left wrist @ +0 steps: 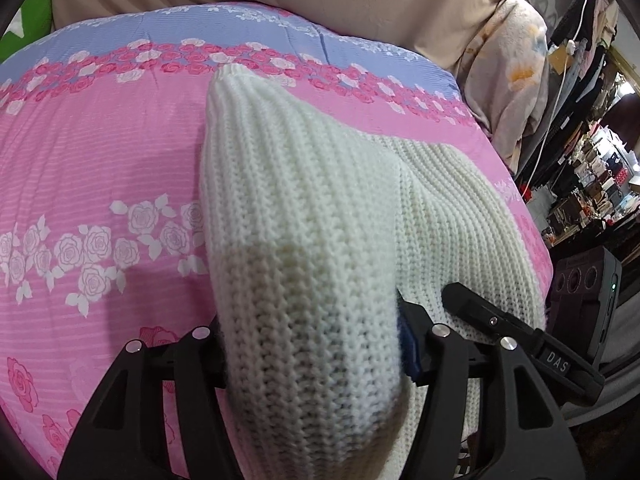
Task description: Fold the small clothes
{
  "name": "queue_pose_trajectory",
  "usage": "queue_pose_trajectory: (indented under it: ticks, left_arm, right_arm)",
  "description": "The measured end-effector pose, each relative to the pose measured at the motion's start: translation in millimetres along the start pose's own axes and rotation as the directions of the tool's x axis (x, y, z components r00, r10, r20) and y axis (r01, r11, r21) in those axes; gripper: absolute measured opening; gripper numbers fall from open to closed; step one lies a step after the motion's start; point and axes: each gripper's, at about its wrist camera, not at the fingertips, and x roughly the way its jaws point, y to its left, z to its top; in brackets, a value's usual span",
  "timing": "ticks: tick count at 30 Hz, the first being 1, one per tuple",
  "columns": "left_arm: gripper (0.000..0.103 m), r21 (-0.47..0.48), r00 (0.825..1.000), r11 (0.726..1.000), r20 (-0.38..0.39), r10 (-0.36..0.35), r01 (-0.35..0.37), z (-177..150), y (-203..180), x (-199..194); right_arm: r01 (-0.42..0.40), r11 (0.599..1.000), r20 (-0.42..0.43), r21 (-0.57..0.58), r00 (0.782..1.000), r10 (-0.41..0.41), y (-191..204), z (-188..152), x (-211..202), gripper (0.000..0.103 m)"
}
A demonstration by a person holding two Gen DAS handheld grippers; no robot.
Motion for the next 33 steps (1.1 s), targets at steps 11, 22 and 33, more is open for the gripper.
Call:
queue_pose_trajectory:
  ticks: [11,22,33]
  left_arm:
    - [0.077,-0.077,1.000,0.997,0.003,-0.017,0.017,1,6,16]
    - [0.050,0.016,0.999,1.000,0.049,-0.006,0.005,5,-15,-9]
    - [0.049,0.176,0.958,0.980,0.253,-0.133,0.089,31,-50,-83]
  right_arm:
    - [-0.055,0.998,-0.007,-0.014,0.998,0.055,-9,3,5,0.056]
    - [-0.044,0.998,0.023,-0.052,0.999,0.045,6,2,-7,0.048]
    - [-0.039,0.979,0.170,-0.199,0.983,0.073,65,30,-62,0.047]
